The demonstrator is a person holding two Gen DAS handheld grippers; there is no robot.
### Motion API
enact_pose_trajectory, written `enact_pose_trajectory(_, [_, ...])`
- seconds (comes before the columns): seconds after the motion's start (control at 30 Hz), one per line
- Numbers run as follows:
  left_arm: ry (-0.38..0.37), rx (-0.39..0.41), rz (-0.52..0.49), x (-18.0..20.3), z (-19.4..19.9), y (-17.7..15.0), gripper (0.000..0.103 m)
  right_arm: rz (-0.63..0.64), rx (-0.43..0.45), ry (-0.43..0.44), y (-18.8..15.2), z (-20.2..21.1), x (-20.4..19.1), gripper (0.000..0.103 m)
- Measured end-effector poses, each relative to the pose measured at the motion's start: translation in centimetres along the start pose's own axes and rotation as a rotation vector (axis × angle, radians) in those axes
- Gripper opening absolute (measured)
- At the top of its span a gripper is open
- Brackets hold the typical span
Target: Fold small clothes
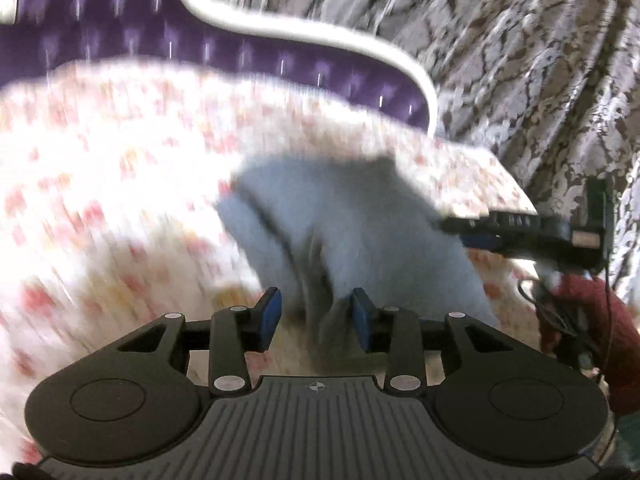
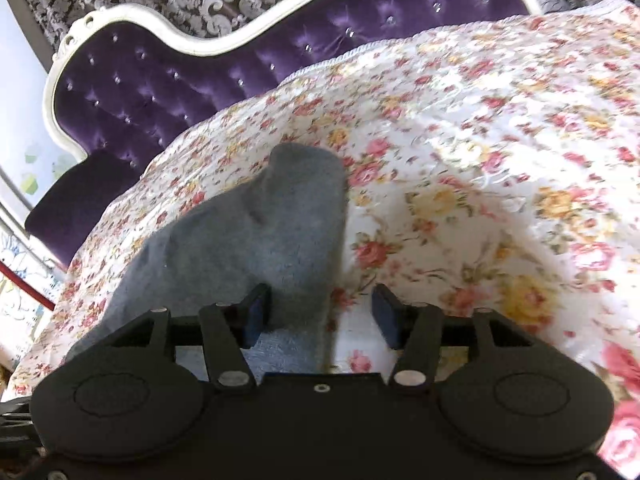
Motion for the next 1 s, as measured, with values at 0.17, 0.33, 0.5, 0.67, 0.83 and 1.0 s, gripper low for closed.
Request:
enact_pose_trajectory(0.17, [0.012, 0.115, -0.016, 1.0, 0.2, 3.7, 0.042, 0.185, 0.092, 0.029, 0.5, 2.4, -4.1, 0.053])
enact_pose_trajectory(0.33, [-0.002, 0.116, -0.031, 3.5, -3.9, 4.2, 0.042, 0.232, -0.006, 0.118, -2.3, 1.0, -6.7, 0.039])
enact_pose_trajectory(0.5, [0.072, 0.021, -0.044, 2.0, -6.9, 0.1, 0.043, 0.141, -0.089, 0.108, -4.7, 0.6, -4.5, 0.038])
enact_pose_trajectory(0.67, [0.085, 0.035, 0.049, 0.5, -6.1, -1.1, 0.048, 0.157, -0.013, 0.14, -1.5, 1.9, -6.0, 0.045])
enact_pose_trajectory(0.83, [0.115, 0.015, 0.06, 1.1, -6.3, -1.0, 0.05, 0.244, 0.02, 0.194, 1.9, -1.2, -8.1, 0.046])
enact_pose_trajectory(1.0, [0.145, 0.013, 0.036, 1.5, -7.0, -0.7, 0.051, 0.246, -0.063, 0.192, 2.3, -5.4, -6.3, 0.049])
Point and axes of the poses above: each gripper's, at about its wrist camera, not at the fingertips, and z roughly against the way its jaws point, x to its right, y to its top, the point moved 9 cm from there along -z, roughly the way its jaws point, and after that the axes turned 12 degrees about y, right-handed, at the moved point
